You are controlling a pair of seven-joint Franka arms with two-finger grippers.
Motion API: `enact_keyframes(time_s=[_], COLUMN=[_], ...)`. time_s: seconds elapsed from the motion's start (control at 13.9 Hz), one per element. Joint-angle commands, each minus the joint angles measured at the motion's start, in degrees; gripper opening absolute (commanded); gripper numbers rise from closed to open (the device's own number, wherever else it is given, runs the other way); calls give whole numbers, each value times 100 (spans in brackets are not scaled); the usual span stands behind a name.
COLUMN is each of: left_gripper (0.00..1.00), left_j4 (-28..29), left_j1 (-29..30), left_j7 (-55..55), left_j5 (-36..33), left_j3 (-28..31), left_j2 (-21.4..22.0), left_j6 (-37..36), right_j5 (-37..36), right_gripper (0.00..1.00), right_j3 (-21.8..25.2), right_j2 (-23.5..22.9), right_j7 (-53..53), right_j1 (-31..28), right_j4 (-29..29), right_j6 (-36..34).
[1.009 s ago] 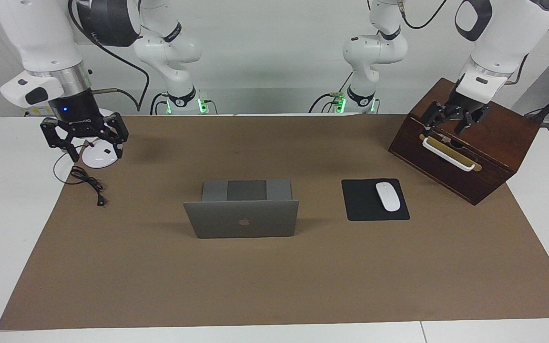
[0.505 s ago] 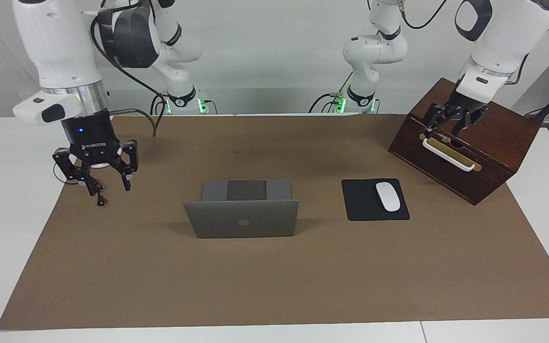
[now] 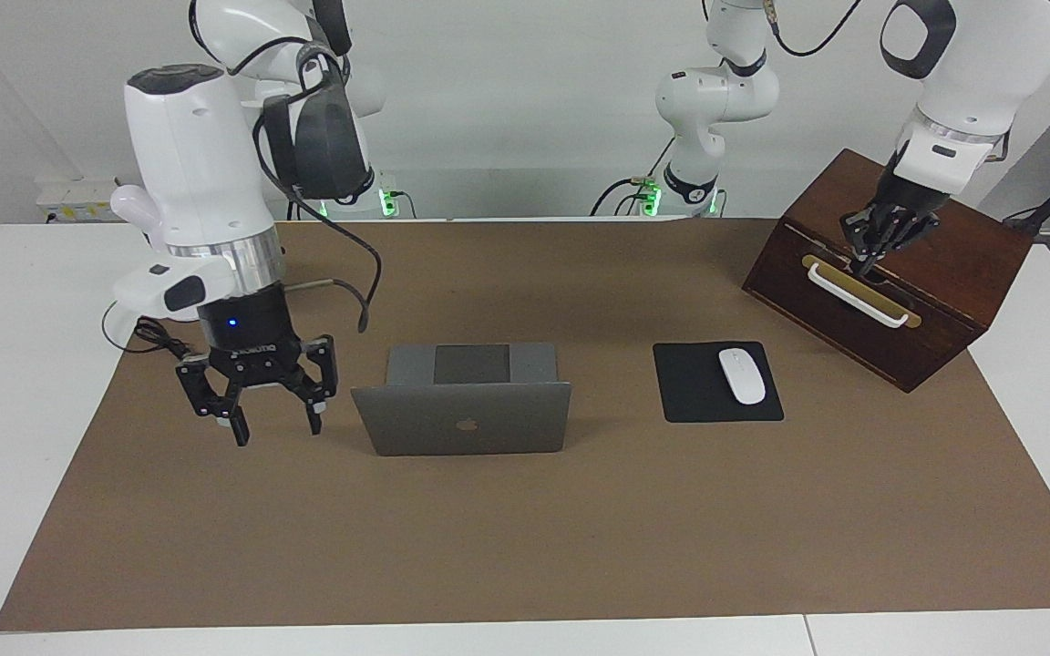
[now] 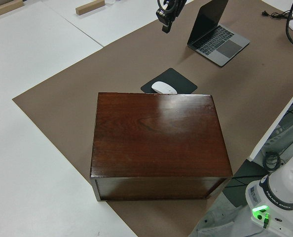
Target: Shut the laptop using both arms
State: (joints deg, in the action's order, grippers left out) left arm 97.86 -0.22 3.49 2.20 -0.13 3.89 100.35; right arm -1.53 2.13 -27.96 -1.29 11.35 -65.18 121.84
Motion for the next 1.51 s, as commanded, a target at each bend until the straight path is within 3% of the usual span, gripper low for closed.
enact_keyframes(time_s=[0.0,0.29,0.43,0.5,0.86,1.15,1.44], left_gripper=[0,0,0,0,0,0,0], left_j4=[66,426,759,944,1735,2894,3791], left_j1=[118,13,-40,-118,-794,-1348,-1814], left_j7=[-6,-24,-33,-59,-138,-129,-77], left_j5=[-9,-18,-18,-18,-18,-9,-9], left_j3=[-58,-75,-101,-102,-110,-110,-110], left_j2=[-3,120,243,313,621,1060,1394], left_j6=[143,511,844,985,2003,3557,4658], right_j5=[48,48,39,39,48,74,505], right_gripper=[100,98,27,1,0,0,0], right_j3=[59,77,138,165,348,665,868], right_j2=[-472,-666,-763,-780,-990,-1141,-1150], right_j7=[-169,-415,-565,-574,-844,-1154,-1145], right_j1=[183,377,430,465,745,1106,1203], right_j4=[524,559,673,673,857,955,946], right_j6=[111,209,235,252,165,-89,-669])
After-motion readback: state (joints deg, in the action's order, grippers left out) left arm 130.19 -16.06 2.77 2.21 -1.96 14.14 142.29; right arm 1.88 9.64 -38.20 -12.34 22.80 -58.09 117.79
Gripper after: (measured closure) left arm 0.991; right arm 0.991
